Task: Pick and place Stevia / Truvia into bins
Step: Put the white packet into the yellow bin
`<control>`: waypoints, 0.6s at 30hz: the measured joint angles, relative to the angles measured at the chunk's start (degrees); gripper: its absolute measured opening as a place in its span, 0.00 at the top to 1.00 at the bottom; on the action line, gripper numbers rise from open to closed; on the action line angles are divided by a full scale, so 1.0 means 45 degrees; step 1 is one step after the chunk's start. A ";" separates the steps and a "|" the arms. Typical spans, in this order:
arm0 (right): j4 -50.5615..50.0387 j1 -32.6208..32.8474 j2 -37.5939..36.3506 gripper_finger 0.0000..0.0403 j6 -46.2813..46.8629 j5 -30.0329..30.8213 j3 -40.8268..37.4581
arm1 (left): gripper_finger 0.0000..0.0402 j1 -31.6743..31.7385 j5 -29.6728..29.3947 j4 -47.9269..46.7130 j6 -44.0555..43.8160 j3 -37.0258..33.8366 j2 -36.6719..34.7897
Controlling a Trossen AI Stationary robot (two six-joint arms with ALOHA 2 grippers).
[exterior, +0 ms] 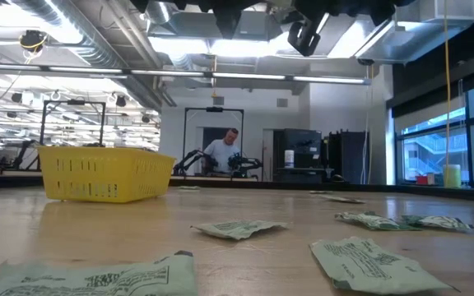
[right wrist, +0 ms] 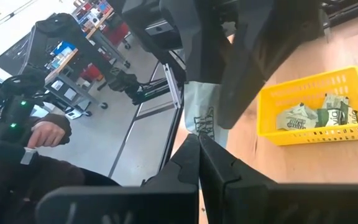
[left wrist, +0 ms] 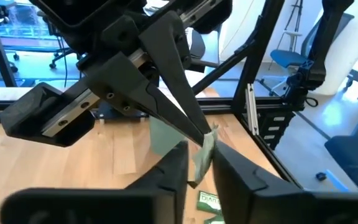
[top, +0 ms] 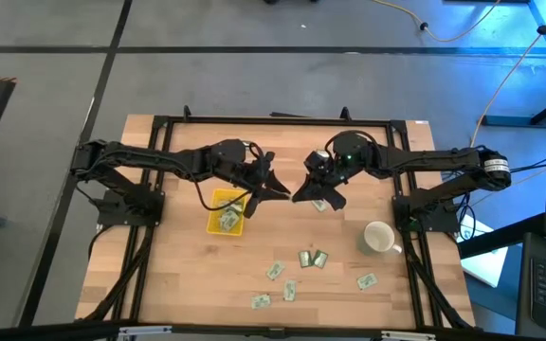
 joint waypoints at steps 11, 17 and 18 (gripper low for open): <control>-0.0021 -0.0005 -0.0005 0.88 -0.0407 0.0058 0.0000 | 0.98 0.0024 -0.0001 -0.0642 0.0093 0.0015 -0.0069; -0.0868 0.0000 -0.0015 0.72 -0.0981 0.0952 0.0015 | 0.98 0.0024 -0.0450 -0.3472 0.0074 0.0015 -0.0458; -0.1265 0.0004 -0.0015 0.70 -0.1200 0.1337 0.0019 | 0.98 0.0024 -0.0587 -0.4082 0.0028 0.0015 -0.0544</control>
